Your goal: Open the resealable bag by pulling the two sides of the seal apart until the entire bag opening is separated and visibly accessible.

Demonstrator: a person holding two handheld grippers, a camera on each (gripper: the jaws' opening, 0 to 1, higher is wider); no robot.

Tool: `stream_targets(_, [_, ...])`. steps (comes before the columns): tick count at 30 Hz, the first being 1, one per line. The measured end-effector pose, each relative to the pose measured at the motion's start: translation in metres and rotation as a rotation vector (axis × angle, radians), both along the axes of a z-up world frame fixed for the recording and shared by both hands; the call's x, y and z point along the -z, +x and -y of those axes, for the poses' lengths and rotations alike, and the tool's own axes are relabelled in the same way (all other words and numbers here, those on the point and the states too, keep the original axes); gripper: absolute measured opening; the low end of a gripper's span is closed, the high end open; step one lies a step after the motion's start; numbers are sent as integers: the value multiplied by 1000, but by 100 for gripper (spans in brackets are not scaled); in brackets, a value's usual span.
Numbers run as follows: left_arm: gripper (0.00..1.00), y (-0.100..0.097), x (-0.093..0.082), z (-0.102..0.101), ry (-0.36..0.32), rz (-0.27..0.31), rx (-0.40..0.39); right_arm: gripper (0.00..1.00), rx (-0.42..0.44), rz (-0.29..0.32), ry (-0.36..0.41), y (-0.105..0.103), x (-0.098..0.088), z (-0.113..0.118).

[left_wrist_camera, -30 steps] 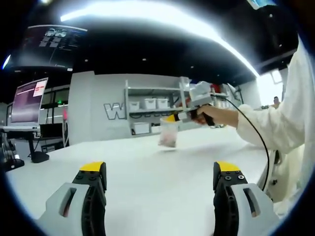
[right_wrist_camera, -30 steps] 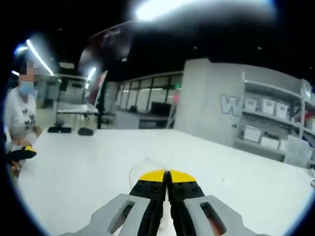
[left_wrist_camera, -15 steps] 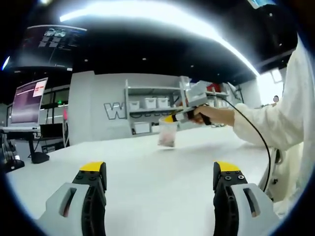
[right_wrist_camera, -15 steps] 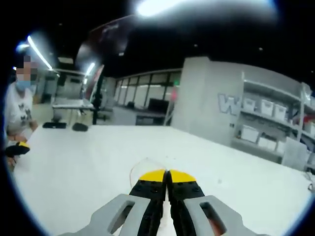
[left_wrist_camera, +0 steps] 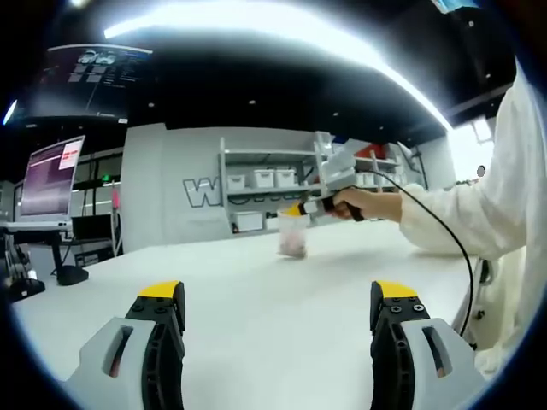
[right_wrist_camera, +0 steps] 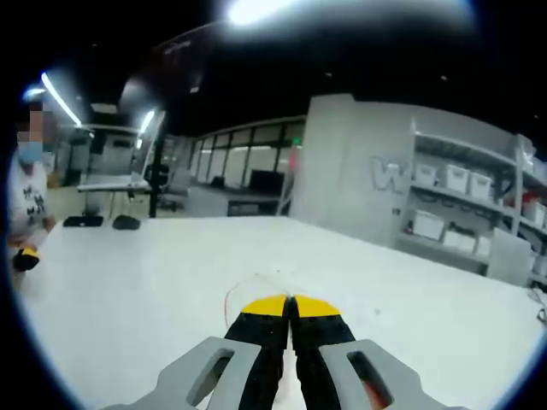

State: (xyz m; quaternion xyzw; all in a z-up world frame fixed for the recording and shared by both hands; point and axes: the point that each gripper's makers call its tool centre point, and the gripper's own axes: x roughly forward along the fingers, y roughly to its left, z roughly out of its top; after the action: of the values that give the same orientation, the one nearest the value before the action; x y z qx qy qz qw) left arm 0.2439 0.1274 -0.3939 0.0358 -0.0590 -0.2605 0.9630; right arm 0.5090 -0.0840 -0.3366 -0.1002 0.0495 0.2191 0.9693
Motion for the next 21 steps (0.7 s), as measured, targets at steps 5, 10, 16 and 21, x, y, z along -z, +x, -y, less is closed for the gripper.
stream_targets(5, [88, 1, 2, 0, 4, -5, 0, 0, 11, 0, 23, 8, 1, 2])
stream_targets(10, [88, 2, 3, 0, 8, -9, -1, 0, 20, -4, 38, 17, 2, 3])
stream_targets(16, [88, 4, 5, 1, 13, -16, 0, 0, 44, -7, 45, 29, 1, 8])
stream_targets(21, [88, 6, 6, -1, 10, -19, -6, 0, 71, -15, 49, 41, 2, 16])
